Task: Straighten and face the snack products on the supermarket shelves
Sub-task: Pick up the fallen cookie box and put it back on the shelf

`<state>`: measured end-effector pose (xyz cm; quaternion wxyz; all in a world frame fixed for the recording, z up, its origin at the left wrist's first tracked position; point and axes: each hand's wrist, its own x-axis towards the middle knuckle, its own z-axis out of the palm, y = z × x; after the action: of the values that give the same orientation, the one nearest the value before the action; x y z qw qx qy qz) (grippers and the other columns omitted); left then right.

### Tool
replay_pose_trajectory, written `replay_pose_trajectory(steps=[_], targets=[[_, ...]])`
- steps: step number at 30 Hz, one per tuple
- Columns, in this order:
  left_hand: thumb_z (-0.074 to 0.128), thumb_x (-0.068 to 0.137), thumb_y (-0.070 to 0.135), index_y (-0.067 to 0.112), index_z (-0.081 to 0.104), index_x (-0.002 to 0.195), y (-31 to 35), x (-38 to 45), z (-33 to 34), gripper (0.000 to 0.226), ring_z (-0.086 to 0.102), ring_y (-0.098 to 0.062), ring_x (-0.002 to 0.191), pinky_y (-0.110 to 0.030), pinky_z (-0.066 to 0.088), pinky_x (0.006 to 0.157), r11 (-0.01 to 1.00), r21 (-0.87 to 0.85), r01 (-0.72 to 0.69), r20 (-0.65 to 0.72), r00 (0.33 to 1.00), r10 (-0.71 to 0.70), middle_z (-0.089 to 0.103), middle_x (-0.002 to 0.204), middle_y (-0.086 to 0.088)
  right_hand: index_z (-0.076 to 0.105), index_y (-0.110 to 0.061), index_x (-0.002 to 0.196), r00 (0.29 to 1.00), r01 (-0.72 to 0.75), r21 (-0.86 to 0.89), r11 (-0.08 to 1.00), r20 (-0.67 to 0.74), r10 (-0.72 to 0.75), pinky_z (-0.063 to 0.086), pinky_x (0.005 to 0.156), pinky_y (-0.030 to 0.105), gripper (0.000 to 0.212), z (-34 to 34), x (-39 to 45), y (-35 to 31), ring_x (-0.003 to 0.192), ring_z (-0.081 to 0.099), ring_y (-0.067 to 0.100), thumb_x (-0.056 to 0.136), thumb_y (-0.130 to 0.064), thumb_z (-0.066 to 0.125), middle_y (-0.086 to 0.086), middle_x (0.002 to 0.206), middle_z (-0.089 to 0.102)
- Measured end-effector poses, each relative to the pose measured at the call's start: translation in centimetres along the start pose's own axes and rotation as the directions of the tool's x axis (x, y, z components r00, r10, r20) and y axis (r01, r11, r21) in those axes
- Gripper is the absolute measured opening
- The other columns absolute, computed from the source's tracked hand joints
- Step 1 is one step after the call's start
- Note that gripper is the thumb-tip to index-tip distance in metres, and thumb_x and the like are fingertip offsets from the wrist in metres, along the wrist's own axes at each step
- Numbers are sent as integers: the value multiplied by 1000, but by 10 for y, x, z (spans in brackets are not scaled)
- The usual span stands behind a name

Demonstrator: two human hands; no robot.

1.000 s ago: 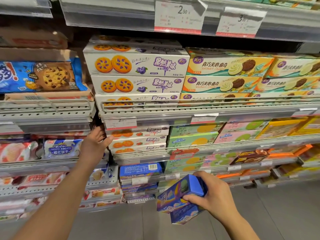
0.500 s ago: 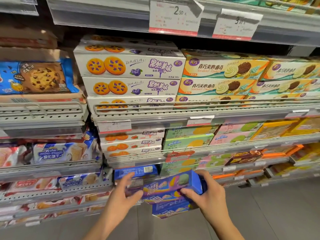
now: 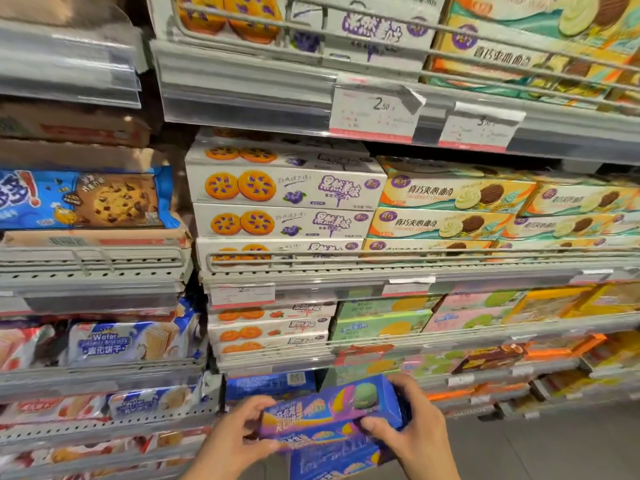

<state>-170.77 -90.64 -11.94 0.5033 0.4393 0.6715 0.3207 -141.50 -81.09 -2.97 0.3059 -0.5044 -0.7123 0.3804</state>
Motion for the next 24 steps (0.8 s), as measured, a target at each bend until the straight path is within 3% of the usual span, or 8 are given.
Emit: replay_pose_trajectory(steps=[3, 7, 12, 19, 24], targets=[[88, 77, 15, 33, 58, 123, -6, 4, -12, 58, 67, 6, 100, -10, 52, 78, 999, 39, -20, -78, 997, 23, 68, 113, 3, 48, -52, 125, 993, 71, -206, 976, 109, -49, 47, 78, 11, 85, -3, 6, 5, 97, 63, -5, 53, -92, 68, -33, 117, 61], [85, 80, 31, 46, 50, 117, -32, 6, -27, 54, 69, 7, 93, -22, 57, 82, 975, 223, 21, -131, 991, 8, 73, 105, 18, 36, -57, 135, 981, 142, -431, 891, 184, -68, 50, 75, 17, 80, -11, 4, 25, 99, 59, -5, 67, -94, 54, -34, 117, 49], [85, 77, 34, 41, 49, 116, -73, 14, -36, 54, 67, -1, 93, -27, 57, 80, 906, 404, 131, -245, 969, -31, 71, 113, 14, 45, -54, 130, 994, 109, -479, 871, 55, -94, 54, 68, 22, 67, -17, -5, 37, 91, 62, -3, 73, -89, 52, -32, 107, 54], [81, 85, 25, 22, 52, 136, -81, 39, -37, 59, 66, -18, 88, -28, 43, 60, 905, 336, 262, -424, 900, -103, 72, 118, -2, 59, -43, 119, 993, 17, -471, 882, -94, -69, 48, 76, 12, 46, -23, -15, 31, 94, 60, -8, 81, -67, 67, -27, 102, 58], [74, 92, 32, 18, 51, 133, -78, 77, -46, 49, 54, -12, 63, -25, 37, 48, 870, 419, 262, -408, 910, -78, 72, 91, 2, 53, -55, 114, 995, -21, -464, 885, -100, -29, 45, 80, 7, 41, -29, -27, 29, 99, 58, -11, 78, -68, 67, -29, 109, 57]])
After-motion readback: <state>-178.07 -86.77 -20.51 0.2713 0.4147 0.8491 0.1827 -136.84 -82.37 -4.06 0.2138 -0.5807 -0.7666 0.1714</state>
